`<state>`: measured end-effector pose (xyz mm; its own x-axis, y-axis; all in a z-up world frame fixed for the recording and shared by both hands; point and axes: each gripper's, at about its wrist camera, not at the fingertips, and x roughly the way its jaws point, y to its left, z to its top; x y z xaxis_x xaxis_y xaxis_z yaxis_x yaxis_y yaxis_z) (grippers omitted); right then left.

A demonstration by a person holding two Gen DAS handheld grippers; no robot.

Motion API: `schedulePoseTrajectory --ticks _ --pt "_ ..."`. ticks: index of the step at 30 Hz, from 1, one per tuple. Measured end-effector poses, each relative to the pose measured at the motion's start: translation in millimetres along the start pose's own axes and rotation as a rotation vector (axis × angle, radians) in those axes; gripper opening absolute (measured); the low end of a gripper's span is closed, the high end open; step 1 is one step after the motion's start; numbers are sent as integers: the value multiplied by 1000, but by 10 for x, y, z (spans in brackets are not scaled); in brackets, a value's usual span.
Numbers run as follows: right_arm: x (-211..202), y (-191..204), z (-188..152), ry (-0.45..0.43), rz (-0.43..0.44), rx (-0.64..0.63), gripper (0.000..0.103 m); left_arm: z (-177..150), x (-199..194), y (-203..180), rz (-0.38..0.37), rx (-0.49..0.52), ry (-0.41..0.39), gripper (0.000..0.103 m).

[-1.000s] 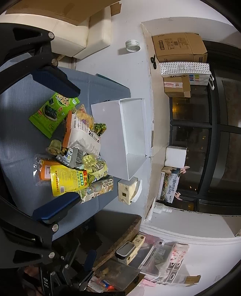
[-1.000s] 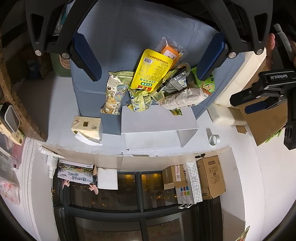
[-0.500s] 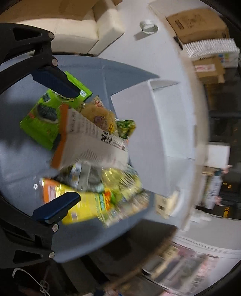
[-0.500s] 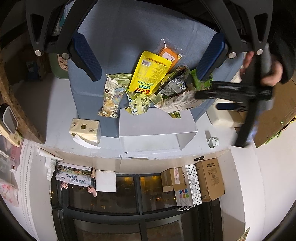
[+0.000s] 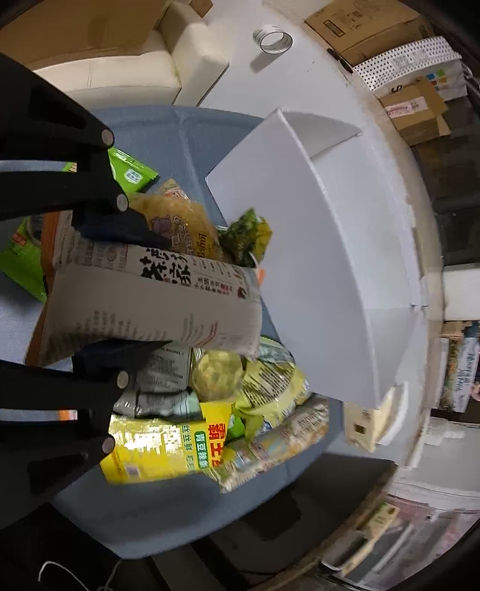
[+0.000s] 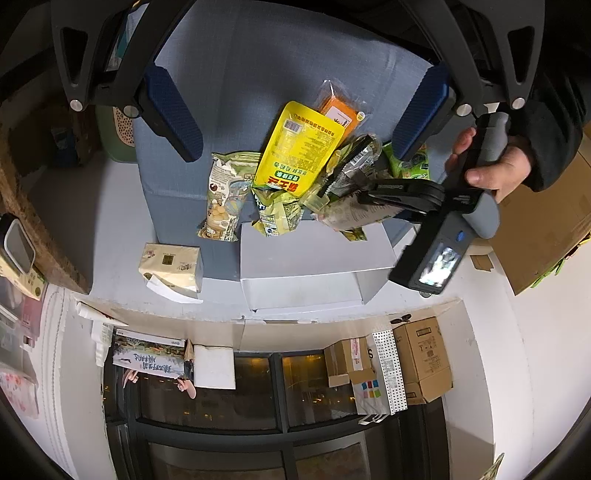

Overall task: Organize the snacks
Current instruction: 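Grasp the white noodle bag with the left tool while the right grasps a chip bag, then lower both held bags into the white box and open both tools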

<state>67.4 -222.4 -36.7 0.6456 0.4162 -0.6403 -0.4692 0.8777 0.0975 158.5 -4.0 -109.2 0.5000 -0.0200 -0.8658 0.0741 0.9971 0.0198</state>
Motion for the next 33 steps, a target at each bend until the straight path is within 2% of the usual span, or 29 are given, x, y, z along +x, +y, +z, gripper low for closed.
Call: schedulePoseTrajectory --ticks 6,10,13,16,21,24,26,28,30,31,33 --pt "150 -119 -41 39 6 48 103 -184 -542 95 14 -15 -125 44" --pt "316 -201 -76 75 17 73 103 -398 -959 195 31 -58 -248 44" --pt "576 -324 -28 105 20 84 103 -571 -1231 241 20 -96 -329 44" --pt "893 -504 88 143 -4 121 103 -699 -1434 257 50 -113 -389 44" --pt "1558 -826 383 184 -73 183 103 -793 -1574 364 41 -141 -443 44" --pt "1924 -988 544 200 -81 228 103 -834 -1583 423 38 -156 -448 44" --pt "2165 -1101 578 251 -109 272 101 -852 -1563 457 39 -163 -439 44" --pt "2345 -1192 550 301 -110 313 93 -862 -1535 479 47 -168 -434 44" --pt "2491 -1215 468 360 -100 313 58 -875 -1515 502 52 -175 -430 44" --pt "2515 -1204 428 370 -95 301 47 -881 -1507 518 53 -182 -428 44" --pt "2465 -1188 409 360 -83 295 46 -897 -1500 545 48 -189 -426 44"
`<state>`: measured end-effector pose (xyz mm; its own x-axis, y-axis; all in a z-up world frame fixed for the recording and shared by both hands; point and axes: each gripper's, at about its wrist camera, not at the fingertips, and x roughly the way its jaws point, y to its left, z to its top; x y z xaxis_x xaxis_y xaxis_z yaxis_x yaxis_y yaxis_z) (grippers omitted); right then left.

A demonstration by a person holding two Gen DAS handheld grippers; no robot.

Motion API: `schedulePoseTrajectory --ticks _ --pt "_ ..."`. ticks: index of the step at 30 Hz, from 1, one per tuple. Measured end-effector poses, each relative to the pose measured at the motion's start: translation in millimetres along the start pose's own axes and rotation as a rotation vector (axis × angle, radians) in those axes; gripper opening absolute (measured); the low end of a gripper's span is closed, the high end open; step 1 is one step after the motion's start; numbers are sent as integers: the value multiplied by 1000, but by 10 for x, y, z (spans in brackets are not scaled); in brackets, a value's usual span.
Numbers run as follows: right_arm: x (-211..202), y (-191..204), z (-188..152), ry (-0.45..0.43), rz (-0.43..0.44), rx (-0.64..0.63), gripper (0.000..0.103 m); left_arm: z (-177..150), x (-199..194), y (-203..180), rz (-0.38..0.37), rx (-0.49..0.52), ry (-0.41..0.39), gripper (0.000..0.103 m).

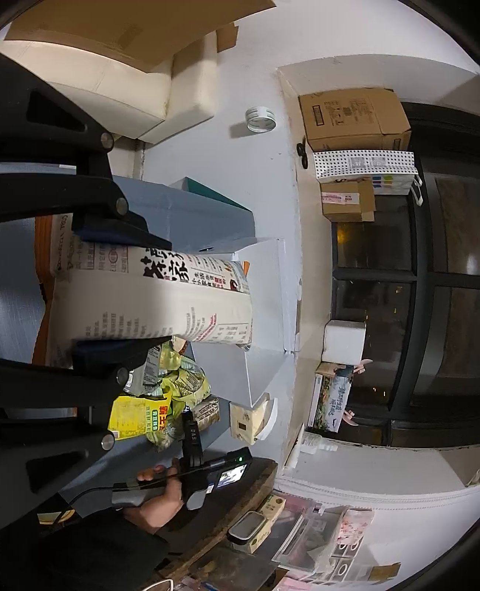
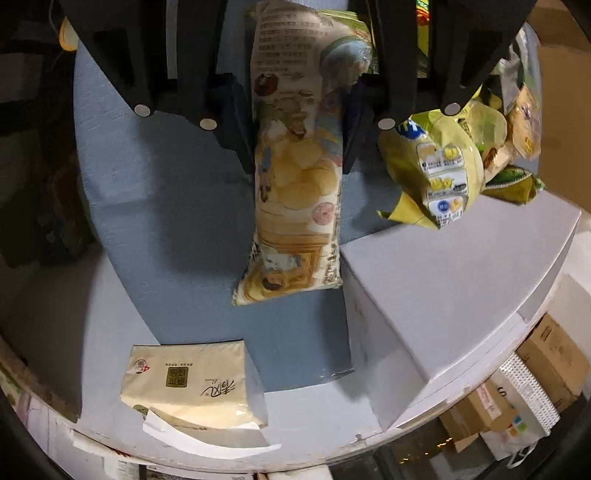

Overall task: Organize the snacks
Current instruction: 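Lower both held bags into the white box and open both tools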

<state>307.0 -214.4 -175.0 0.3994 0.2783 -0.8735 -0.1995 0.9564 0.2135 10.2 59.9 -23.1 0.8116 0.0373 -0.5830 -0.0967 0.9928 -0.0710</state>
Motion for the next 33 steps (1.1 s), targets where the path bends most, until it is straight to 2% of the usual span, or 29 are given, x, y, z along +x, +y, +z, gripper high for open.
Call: schedulePoseTrajectory --ticks 3,7,11,15,18,21,24,27,30,31,32,33 --pt "-168 -10 -72 -22 -5 -10 45 5 -18 22 1 -10 -8 44" --pt "-606 -44 -66 -145 -22 -20 45 62 5 57 -18 -40 -13 44" --pt "-1157 57 10 -230 81 -30 45 211 85 48 -29 -50 -28 44" --pt "-1387 375 196 -258 183 -92 45 478 328 15 -31 -61 -30 44" --pt "-1392 683 397 -254 212 -125 45 780 629 -5 -26 -68 -10 44" --pt "-1267 979 751 -251 211 -172 45 1103 954 -61 1 -43 -14 44" --pt "-1083 1158 1063 -223 205 -182 45 1428 1395 -84 -5 -39 4 44" --pt "-851 1277 1393 -212 164 -199 45 1625 1792 -43 8 -56 42 44" --pt "-680 1337 1585 -194 138 -202 46 1732 2134 19 38 -69 84 46" --pt "-620 1349 1644 -194 120 -195 50 1749 2208 48 27 -73 89 49" --pt "-588 1344 1664 -196 114 -189 70 1768 2286 79 23 -73 93 54" --pt "-552 1353 1699 -203 117 -184 85 1762 2331 108 28 -77 102 74"
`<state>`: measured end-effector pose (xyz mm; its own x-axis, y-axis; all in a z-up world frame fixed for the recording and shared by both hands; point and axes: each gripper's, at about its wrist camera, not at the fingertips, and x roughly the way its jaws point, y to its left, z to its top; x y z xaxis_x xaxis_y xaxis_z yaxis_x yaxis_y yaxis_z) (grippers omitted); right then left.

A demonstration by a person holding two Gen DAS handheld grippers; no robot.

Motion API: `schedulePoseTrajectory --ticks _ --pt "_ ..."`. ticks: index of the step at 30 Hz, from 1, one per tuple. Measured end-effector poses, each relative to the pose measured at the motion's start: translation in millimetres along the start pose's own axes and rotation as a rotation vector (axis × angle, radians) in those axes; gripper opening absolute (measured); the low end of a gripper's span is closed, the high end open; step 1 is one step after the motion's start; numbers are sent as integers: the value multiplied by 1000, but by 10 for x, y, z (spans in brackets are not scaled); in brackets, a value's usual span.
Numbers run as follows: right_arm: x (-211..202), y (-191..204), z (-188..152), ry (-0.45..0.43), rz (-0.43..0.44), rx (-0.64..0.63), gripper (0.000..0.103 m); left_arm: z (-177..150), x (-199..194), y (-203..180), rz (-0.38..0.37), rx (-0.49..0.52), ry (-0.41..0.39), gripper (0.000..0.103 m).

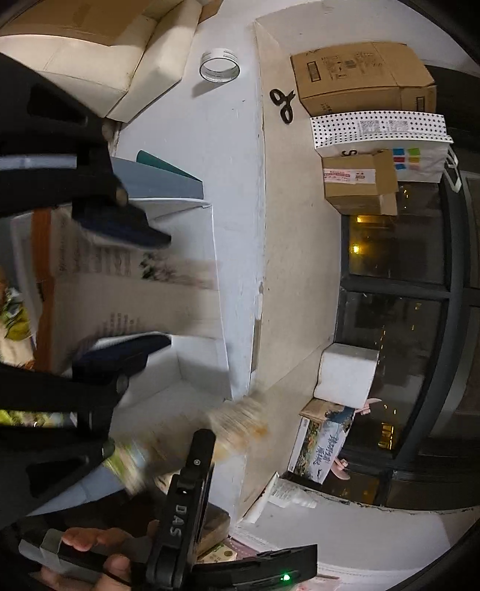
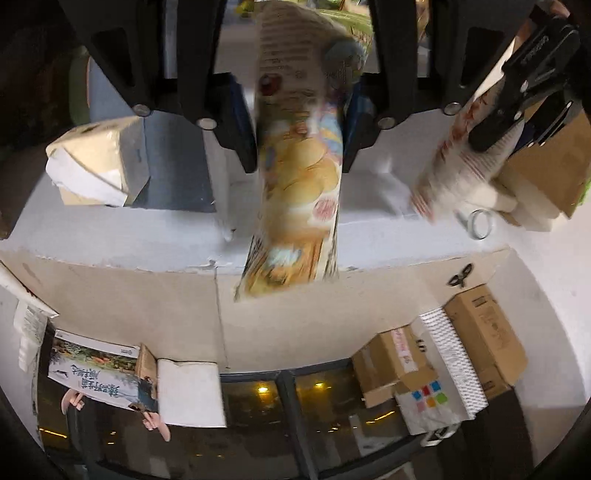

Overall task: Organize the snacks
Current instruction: 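Lower both held bags into the white box and open both tools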

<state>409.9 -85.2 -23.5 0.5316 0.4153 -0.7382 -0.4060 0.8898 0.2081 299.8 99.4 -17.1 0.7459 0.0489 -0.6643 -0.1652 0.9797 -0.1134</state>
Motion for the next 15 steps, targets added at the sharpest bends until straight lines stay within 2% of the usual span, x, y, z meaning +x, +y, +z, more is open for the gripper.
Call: schedulePoseTrajectory --ticks 1,3,6,9,12,14,15 --pt "-3 -10 8 -20 -9 5 103 15 46 30 -2 -11 14 102" --pt "-47 -42 10 -57 -10 8 103 -8 62 129 -32 -49 17 103" --pt "-92 -24 3 -53 -5 1 103 -66 12 237 -70 -85 15 103" --pt "-190 12 -45 -84 -13 -30 103 -107 -92 241 -43 -66 -13 103" --pt "-341 33 -121 -110 -11 -42 103 -172 -263 210 -58 -43 -44 103" --pt "-449 29 -195 -122 18 -32 103 -242 -381 184 -28 -35 -61 103" --pt "-534 22 -256 -132 45 -29 103 -292 -460 157 15 -23 -84 103"
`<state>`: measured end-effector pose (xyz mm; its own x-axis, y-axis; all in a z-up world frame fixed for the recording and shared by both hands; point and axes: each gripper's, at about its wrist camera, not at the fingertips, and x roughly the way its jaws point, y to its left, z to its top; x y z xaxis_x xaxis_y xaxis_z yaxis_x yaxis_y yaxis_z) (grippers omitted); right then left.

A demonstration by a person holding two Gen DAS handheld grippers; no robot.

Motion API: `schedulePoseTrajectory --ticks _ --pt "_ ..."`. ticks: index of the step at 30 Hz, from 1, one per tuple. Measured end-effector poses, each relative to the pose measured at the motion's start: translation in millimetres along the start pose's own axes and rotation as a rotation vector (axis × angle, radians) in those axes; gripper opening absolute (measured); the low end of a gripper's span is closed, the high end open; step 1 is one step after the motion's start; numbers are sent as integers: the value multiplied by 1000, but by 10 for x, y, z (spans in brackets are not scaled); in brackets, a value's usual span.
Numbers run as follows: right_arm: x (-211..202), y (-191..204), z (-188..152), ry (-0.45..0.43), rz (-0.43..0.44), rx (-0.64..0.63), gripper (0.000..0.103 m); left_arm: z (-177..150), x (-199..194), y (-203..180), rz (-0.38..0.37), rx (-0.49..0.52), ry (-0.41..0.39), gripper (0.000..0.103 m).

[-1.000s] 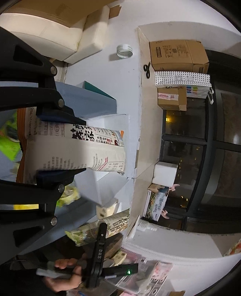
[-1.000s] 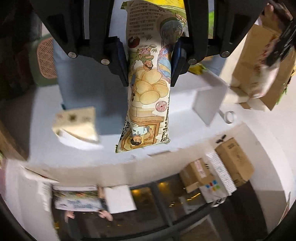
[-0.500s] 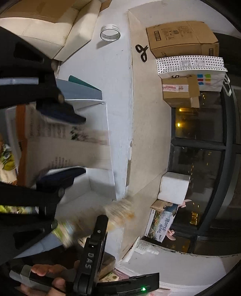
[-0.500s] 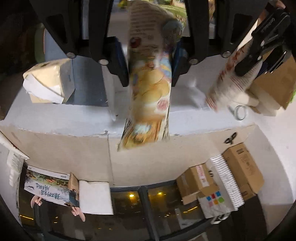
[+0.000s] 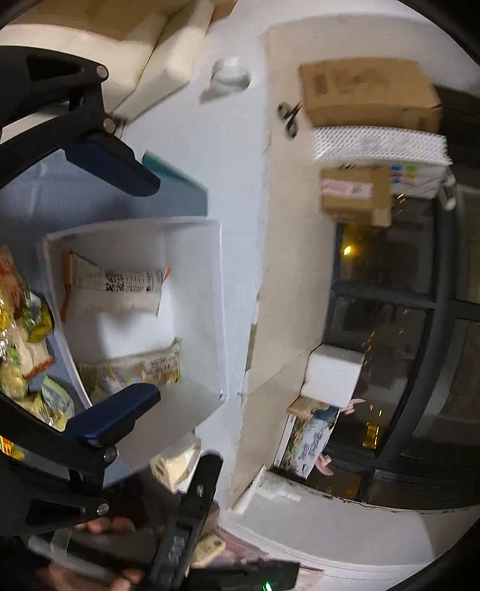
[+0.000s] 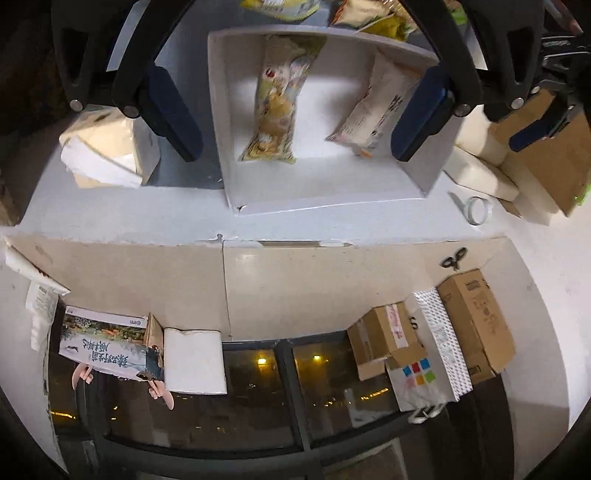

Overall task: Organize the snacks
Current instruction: 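Lower both held bags into the white box and open both tools, then grasp a yellow chip bag with the right tool from the pile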

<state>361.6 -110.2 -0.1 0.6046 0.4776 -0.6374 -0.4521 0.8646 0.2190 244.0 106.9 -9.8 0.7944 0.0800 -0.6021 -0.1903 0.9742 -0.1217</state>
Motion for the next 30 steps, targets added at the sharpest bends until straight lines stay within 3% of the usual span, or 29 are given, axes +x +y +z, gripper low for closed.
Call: schedulePoseTrajectory --ticks 2,4,6,8,13,15,18,21,28,30 --pt "-188 12 -104 -31 19 -9 103 -113 -204 -88 99 51 -48 103" --pt "-450 32 -273 -70 39 -28 103 -222 -343 -135 50 88 -2 103" --pt "-676 31 -471 -78 85 -21 103 -361 -543 -113 -63 73 37 103" --pt "-904 33 -700 -81 108 -22 103 -501 -743 -107 -102 78 49 103" --pt "-1334 52 -1311 -106 100 -51 103 -867 -1135 -180 -64 136 27 103" --pt "-1372 53 -1605 -82 79 -60 103 -1027 -1232 -166 -89 120 35 103" --pt "-1280 39 -1880 -22 31 -91 103 -1237 -1370 -178 -94 126 42 103" --pt "-1103 -76 -2003 19 74 -36 103 -1334 -1425 -174 -79 136 53 103" --pt "-364 -218 -1858 123 89 6 103 -1412 -1414 -44 -105 98 71 103" --pt "-63 -239 -1780 171 59 5 103 -1413 -1395 -29 -107 94 75 103"
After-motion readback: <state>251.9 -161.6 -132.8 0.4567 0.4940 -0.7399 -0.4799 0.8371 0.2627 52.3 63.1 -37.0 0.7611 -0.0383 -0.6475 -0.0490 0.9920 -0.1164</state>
